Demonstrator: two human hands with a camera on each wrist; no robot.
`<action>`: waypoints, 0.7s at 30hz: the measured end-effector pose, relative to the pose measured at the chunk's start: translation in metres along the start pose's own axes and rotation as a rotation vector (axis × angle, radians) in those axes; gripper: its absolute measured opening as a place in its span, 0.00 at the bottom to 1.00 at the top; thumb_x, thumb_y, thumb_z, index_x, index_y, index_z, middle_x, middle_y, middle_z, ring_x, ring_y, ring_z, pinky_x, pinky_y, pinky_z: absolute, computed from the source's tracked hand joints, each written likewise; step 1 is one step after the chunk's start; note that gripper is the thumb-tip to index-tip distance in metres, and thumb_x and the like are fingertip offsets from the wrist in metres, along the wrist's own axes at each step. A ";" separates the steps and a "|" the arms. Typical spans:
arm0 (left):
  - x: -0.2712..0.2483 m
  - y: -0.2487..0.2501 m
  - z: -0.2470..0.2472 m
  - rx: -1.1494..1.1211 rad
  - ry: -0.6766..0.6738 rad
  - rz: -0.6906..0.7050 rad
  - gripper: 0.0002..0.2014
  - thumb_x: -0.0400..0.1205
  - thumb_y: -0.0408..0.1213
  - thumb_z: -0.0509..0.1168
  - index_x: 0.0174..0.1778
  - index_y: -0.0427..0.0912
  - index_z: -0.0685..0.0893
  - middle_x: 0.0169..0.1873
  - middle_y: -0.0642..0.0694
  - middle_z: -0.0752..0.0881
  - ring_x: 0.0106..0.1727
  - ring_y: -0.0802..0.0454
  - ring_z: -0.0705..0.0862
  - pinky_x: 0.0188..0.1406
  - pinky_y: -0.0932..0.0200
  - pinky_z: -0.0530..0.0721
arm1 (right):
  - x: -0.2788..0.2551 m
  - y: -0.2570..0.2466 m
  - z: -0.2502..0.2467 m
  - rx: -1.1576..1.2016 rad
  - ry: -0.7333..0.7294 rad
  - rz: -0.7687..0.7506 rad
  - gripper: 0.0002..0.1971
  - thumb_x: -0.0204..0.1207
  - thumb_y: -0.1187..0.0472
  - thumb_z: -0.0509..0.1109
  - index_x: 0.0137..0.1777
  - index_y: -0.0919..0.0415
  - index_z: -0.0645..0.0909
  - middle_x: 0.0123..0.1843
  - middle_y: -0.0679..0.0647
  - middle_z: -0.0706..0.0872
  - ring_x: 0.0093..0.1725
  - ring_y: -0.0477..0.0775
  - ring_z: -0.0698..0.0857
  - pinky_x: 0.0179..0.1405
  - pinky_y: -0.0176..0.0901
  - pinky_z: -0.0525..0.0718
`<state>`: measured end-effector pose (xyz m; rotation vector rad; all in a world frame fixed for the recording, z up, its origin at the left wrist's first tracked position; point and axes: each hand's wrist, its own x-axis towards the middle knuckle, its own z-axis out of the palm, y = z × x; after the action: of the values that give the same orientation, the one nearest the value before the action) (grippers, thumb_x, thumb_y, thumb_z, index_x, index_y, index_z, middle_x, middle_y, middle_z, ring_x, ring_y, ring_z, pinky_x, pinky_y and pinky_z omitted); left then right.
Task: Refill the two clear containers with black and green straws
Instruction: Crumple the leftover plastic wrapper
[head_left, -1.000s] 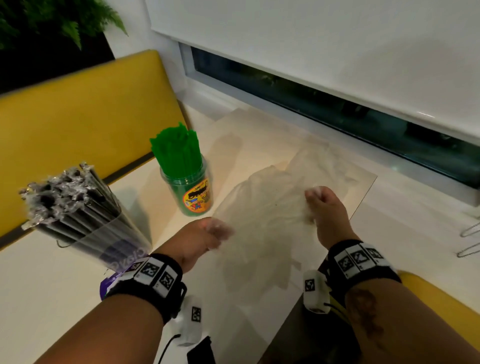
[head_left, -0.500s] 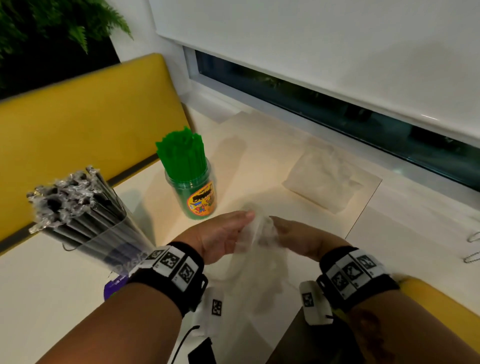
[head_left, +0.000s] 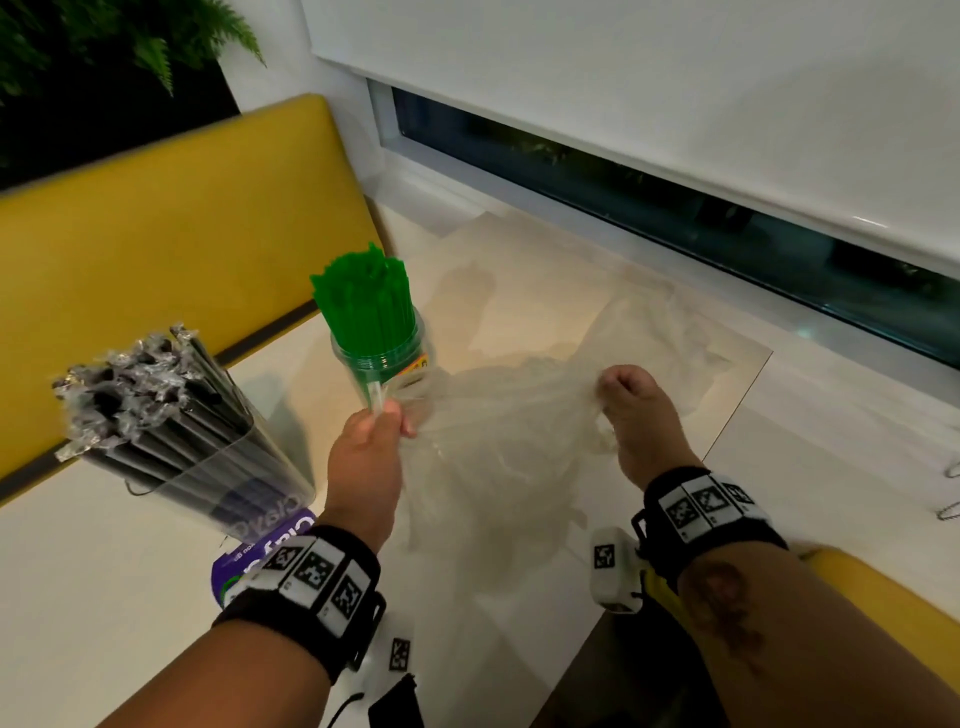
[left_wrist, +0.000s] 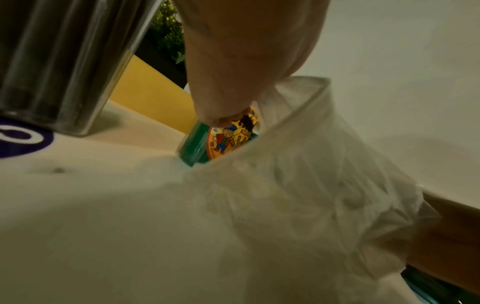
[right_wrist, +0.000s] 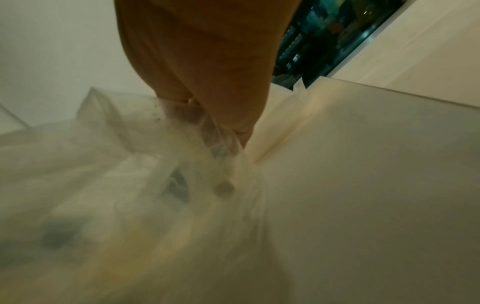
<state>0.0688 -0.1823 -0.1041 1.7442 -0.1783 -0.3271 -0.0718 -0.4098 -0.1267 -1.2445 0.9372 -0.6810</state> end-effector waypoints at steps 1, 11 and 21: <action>0.000 -0.005 -0.001 0.023 -0.010 0.030 0.16 0.82 0.51 0.65 0.48 0.39 0.84 0.55 0.41 0.85 0.49 0.49 0.85 0.47 0.59 0.80 | -0.001 -0.001 0.002 0.033 0.011 0.010 0.07 0.82 0.65 0.65 0.42 0.58 0.80 0.38 0.56 0.80 0.39 0.55 0.76 0.39 0.44 0.77; -0.002 -0.025 -0.003 0.386 -0.499 0.316 0.55 0.56 0.57 0.80 0.78 0.47 0.65 0.55 0.52 0.84 0.58 0.59 0.76 0.73 0.55 0.67 | -0.021 0.008 0.012 -0.665 -0.463 -0.135 0.12 0.73 0.57 0.79 0.54 0.56 0.81 0.64 0.47 0.80 0.61 0.51 0.82 0.63 0.48 0.82; -0.001 -0.012 -0.010 0.369 0.012 0.491 0.08 0.79 0.24 0.69 0.45 0.39 0.77 0.43 0.44 0.78 0.39 0.57 0.72 0.44 0.76 0.71 | -0.035 -0.002 0.030 -0.293 0.089 -0.291 0.04 0.82 0.61 0.64 0.44 0.54 0.75 0.36 0.50 0.85 0.34 0.52 0.80 0.34 0.52 0.79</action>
<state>0.0704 -0.1704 -0.1136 1.9907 -0.6795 0.0838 -0.0617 -0.3661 -0.1158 -1.6424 0.9621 -0.8532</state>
